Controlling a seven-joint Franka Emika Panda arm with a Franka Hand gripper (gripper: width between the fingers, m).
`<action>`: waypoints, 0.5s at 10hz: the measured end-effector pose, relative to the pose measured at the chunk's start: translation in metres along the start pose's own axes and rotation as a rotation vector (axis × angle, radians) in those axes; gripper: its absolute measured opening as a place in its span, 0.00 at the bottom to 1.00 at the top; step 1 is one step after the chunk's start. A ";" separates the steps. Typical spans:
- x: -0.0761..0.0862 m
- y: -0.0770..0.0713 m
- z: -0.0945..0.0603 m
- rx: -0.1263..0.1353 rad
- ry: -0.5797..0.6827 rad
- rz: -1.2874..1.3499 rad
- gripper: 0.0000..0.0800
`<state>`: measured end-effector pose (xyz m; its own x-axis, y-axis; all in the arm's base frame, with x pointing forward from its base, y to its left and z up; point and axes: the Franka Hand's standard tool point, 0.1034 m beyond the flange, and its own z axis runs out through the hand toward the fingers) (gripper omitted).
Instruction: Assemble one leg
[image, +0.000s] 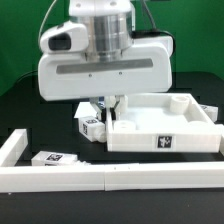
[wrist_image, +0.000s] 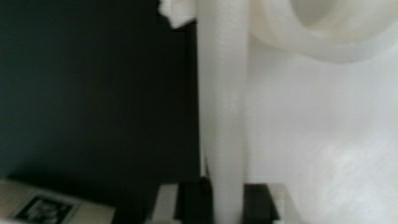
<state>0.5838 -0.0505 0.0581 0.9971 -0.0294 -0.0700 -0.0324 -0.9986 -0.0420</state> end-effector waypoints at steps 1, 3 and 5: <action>-0.001 -0.010 0.012 0.002 -0.002 0.016 0.06; -0.004 -0.018 0.026 0.002 -0.014 0.020 0.06; -0.002 -0.027 0.038 0.006 -0.008 0.010 0.06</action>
Offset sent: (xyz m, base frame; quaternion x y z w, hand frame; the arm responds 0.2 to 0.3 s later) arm 0.0152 0.0226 -0.0143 0.0428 0.0326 0.0520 0.9972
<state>0.5801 -0.0218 0.0212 0.9962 -0.0394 -0.0782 -0.0431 -0.9980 -0.0472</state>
